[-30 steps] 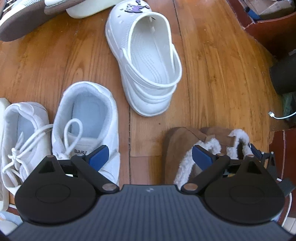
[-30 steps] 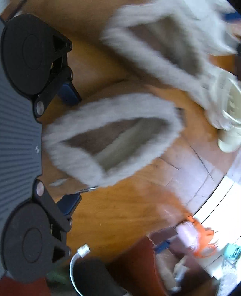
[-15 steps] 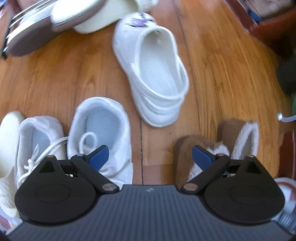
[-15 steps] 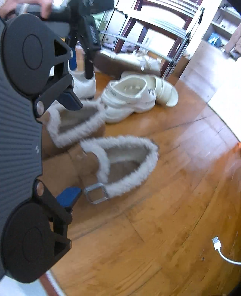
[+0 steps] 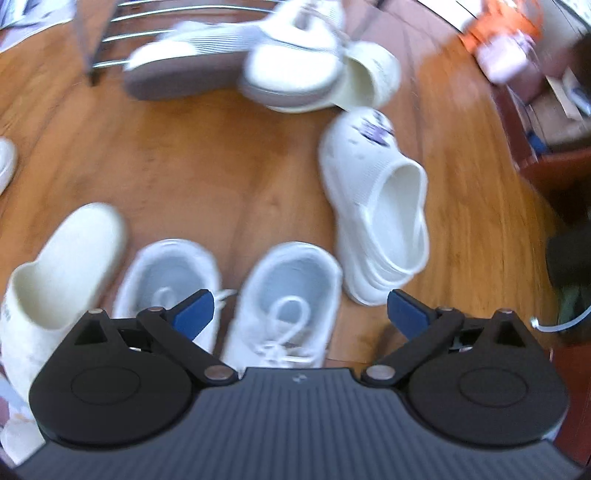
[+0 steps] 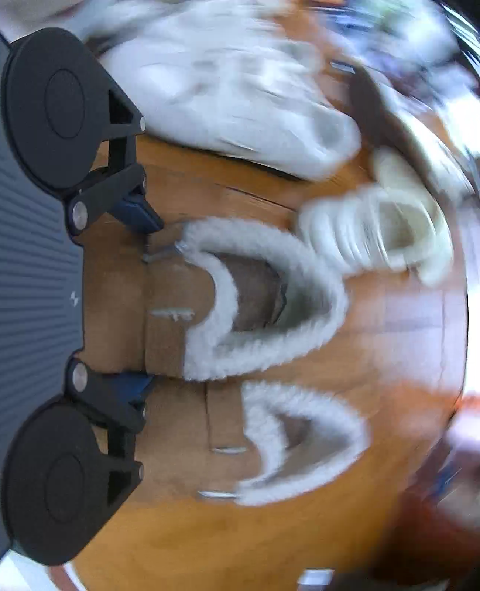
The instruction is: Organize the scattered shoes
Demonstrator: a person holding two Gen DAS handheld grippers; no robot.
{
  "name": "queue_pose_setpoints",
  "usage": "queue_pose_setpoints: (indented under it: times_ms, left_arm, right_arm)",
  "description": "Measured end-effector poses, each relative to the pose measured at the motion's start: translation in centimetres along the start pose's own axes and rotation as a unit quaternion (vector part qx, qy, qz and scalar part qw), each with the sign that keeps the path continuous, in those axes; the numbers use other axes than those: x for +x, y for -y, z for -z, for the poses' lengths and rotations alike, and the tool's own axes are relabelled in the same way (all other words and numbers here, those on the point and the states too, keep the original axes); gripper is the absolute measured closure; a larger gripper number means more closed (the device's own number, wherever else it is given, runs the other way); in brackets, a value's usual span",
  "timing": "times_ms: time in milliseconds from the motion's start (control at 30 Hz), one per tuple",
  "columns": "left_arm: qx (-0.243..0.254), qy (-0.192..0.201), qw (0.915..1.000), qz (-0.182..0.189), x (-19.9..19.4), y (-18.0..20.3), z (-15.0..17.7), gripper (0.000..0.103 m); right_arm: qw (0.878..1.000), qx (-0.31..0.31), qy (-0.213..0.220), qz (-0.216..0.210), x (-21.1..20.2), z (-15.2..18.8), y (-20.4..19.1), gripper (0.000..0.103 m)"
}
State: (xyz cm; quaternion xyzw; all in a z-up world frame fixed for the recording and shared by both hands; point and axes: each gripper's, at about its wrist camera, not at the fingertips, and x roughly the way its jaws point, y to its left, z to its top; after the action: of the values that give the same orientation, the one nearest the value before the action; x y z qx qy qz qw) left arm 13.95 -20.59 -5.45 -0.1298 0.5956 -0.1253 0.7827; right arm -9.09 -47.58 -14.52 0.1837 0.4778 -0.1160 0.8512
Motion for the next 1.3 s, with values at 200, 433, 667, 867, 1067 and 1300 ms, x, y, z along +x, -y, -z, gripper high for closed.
queue_pose_setpoints:
  times_ms: [200, 433, 667, 867, 1067, 1300]
  left_arm:
    - [-0.043, 0.007, 0.9988, 0.023, -1.0, -3.7, -0.1, 0.001]
    - [-0.078, 0.022, 0.9965, -0.019, -1.9, -10.7, 2.7, 0.001]
    - [-0.078, 0.017, 0.9952, -0.057, -1.4, -14.8, 3.3, 0.001]
    - [-0.065, 0.020, 0.9972, -0.030, -2.0, -16.4, 3.6, 0.001]
    - [-0.079, 0.016, 0.9967, -0.011, -2.5, -19.0, 4.1, 0.001]
    - [-0.101, 0.051, 0.9934, 0.020, -5.4, -23.1, 3.8, 0.001]
  right_arm:
    - [0.996, 0.024, 0.013, 0.080, -0.3, -3.8, 0.2, 0.028]
    - [0.995, -0.044, 0.072, -0.058, -6.6, -2.5, -5.4, 0.007]
    - [0.972, -0.180, 0.034, -0.145, -3.1, -3.8, -16.9, 0.007]
    - [0.965, -0.229, -0.022, -0.129, -1.3, -3.4, -23.4, 0.006]
    - [0.956, -0.272, -0.062, -0.089, 0.7, -3.6, -26.6, 0.006]
    - [0.937, -0.331, -0.086, -0.069, 2.7, -1.6, -31.4, 0.006]
